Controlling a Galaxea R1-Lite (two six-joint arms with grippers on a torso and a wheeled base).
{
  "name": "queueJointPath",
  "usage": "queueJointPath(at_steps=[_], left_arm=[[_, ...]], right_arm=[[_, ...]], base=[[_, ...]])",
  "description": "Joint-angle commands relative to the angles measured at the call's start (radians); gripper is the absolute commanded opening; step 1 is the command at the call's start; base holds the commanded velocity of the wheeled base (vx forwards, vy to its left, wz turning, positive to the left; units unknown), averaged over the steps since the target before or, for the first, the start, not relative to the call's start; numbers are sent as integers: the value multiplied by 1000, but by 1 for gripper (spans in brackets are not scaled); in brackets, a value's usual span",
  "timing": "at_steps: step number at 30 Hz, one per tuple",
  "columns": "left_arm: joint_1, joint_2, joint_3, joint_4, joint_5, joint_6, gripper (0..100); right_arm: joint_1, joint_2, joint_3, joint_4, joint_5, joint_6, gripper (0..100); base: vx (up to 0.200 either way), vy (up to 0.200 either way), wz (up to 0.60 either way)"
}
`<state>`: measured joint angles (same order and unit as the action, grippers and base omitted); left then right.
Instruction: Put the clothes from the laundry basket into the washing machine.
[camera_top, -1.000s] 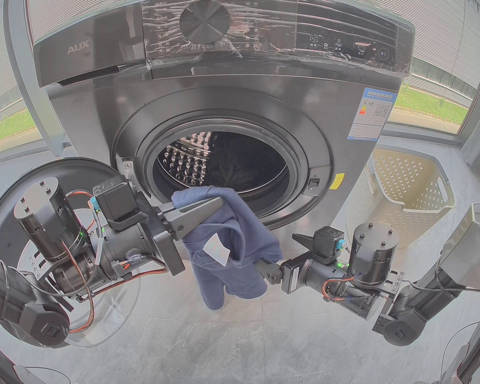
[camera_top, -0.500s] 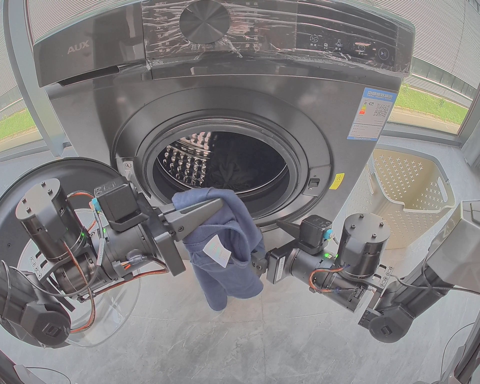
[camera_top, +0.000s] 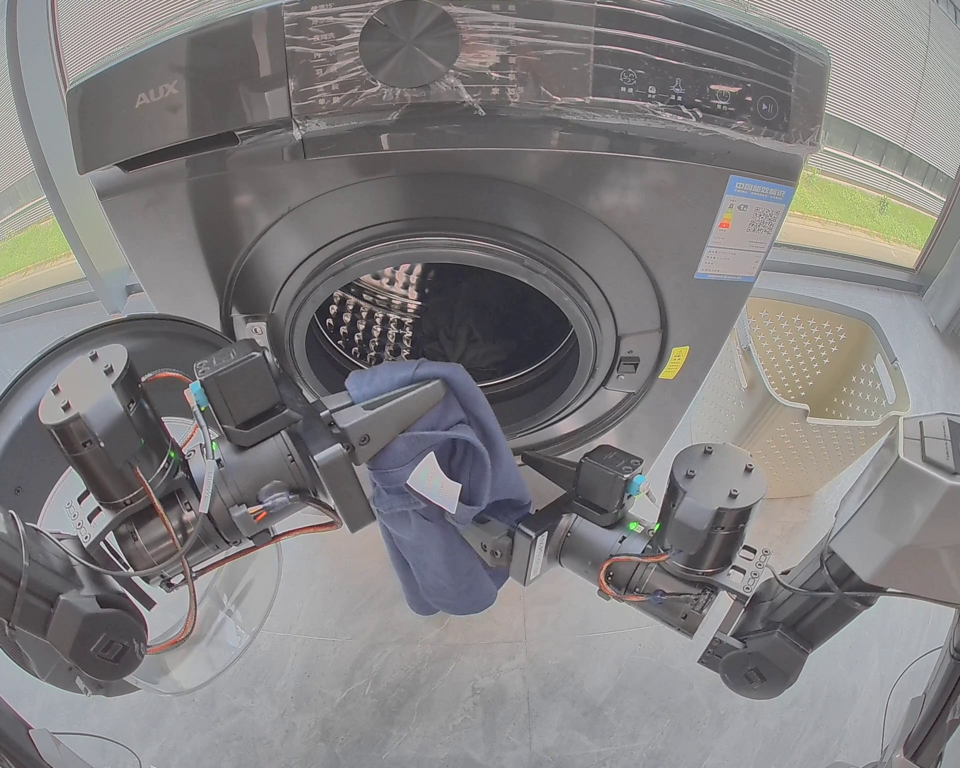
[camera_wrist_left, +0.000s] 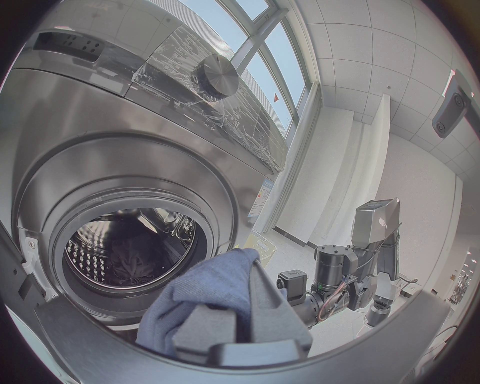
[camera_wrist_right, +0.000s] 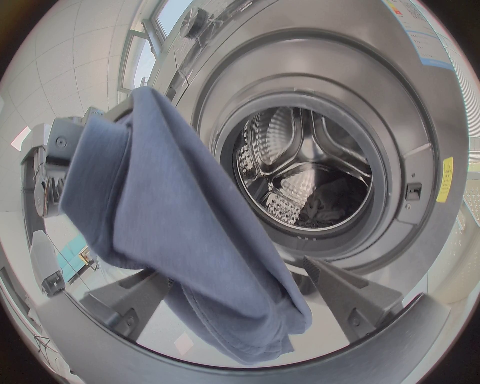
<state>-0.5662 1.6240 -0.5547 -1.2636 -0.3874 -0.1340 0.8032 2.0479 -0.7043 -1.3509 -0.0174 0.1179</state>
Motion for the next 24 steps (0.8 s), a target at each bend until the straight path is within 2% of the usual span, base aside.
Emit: queueJointPath(at_steps=[1, 12, 13, 18, 23, 24], left_arm=[[-4, -4, 4, 0, -1, -1, 0], [3, 7, -4, 12, -7, -2, 0], [3, 7, -2, 13, -10, -2, 100], [3, 51, 9, 4, 1, -33, 100], [14, 92, 35, -2, 2, -30, 100], [28, 112, 85, -3, -2, -22, 100]], right_arm=[[-1, 14, -24, -7, -2, 0, 0], [-6, -83, 28, -10, -2, -1, 0], [-4, -92, 34, -8, -4, -1, 0], [-4, -167, 66, -8, -4, 0, 0], [-13, -215, 71, -7, -4, 0, 0], [-16, -242, 66, -4, -4, 0, 0]], base=[[0, 0, 0], [0, 0, 0], [0, 0, 0], [0, 0, 0], [0, 0, 0], [0, 0, 0]])
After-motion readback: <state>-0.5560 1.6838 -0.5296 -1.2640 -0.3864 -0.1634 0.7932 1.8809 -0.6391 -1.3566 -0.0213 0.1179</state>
